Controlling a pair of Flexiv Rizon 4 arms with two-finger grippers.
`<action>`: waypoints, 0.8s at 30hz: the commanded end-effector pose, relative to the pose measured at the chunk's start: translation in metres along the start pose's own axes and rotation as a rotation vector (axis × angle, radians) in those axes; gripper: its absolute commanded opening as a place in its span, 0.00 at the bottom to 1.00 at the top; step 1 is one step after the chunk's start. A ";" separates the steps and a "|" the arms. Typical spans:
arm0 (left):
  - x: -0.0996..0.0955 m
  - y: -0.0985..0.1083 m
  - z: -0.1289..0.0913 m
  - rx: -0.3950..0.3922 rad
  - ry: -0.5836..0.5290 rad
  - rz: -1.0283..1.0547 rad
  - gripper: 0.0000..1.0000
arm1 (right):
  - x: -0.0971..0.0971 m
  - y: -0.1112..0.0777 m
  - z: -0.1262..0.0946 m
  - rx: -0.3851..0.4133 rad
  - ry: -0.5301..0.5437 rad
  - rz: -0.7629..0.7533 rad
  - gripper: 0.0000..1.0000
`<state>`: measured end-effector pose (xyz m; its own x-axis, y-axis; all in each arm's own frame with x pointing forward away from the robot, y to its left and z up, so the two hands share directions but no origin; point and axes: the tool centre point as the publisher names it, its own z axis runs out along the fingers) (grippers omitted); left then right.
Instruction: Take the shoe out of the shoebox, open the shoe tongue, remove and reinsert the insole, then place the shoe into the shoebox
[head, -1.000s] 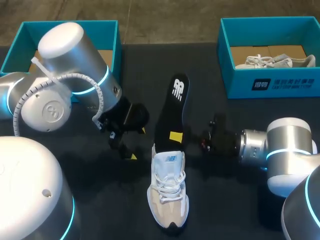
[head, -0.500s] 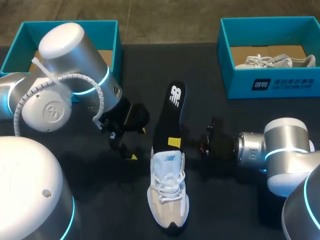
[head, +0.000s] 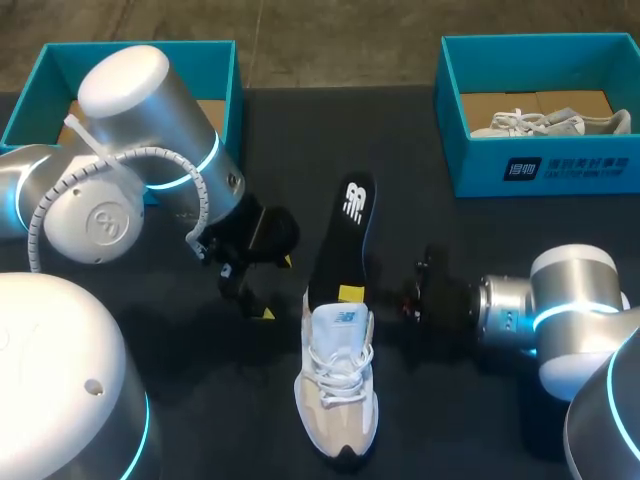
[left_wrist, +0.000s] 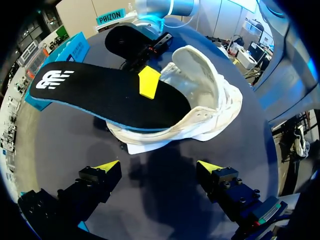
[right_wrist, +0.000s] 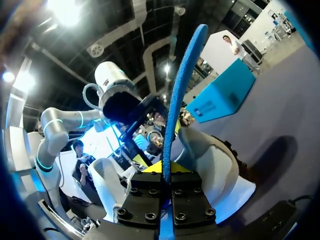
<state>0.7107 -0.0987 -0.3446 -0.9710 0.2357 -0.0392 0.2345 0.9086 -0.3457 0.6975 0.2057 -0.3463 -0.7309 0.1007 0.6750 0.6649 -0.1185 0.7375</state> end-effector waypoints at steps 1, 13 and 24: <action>0.001 0.000 0.001 0.000 -0.003 -0.001 1.00 | 0.003 -0.011 0.005 0.030 -0.003 0.008 0.00; 0.001 0.000 0.001 0.000 -0.003 -0.001 1.00 | 0.005 -0.024 0.002 0.050 -0.004 0.021 0.00; 0.001 0.000 0.001 0.000 -0.003 -0.001 1.00 | 0.009 -0.020 0.003 0.038 0.017 0.007 0.17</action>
<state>0.7107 -0.0987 -0.3446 -0.9710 0.2357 -0.0391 0.2344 0.9086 -0.3456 0.6825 0.2106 -0.3498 -0.7279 0.0853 0.6804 0.6753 -0.0829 0.7329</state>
